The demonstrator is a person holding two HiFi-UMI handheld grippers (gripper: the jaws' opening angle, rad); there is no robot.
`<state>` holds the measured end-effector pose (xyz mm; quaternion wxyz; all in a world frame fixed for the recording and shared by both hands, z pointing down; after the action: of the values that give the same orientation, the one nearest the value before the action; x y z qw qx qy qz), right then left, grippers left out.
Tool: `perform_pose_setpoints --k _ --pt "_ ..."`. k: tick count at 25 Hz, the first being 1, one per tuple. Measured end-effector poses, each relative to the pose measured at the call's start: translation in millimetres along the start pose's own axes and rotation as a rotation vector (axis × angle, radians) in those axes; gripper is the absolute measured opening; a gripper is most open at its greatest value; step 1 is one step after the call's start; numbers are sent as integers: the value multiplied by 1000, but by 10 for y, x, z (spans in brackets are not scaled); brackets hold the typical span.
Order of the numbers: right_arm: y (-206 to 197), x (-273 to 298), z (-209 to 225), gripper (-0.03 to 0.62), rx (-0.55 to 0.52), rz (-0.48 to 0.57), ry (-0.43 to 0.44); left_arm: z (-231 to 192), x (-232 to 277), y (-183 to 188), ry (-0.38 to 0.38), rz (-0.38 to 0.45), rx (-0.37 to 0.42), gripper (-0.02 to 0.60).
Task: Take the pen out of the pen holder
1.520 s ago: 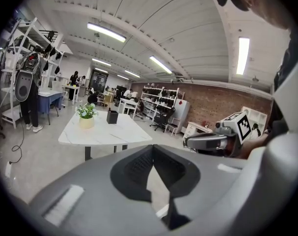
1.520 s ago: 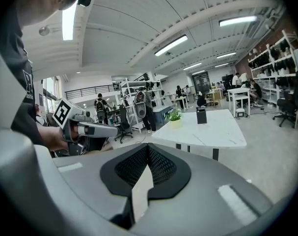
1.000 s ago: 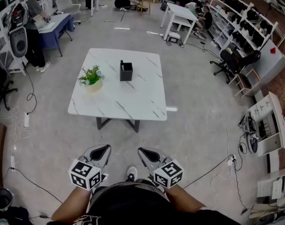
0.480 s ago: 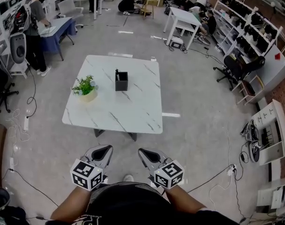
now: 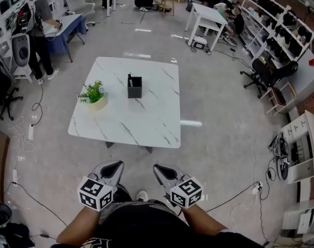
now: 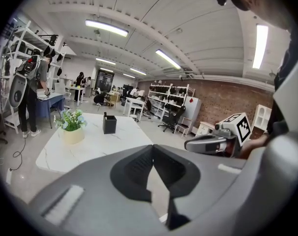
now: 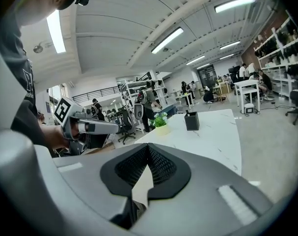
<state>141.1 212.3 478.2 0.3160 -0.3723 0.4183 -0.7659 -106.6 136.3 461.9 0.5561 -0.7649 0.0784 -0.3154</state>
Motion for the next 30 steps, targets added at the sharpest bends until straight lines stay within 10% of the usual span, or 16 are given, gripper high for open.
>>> perform_pose_setpoints --k 30 --pt "956 1404 681 0 -30 -22 -67 -1502 971 859 -61 33 15 57"
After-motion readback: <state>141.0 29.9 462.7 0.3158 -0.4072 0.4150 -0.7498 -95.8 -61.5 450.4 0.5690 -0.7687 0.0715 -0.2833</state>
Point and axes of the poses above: the fingertips, and each gripper's own axes: x forward along the fingers, z to its right, y out of its top, the point moved 10 cm from there along -x, backward along the fingers, and after that the axes turned 4 degrees about x, right-handed, at the moved point
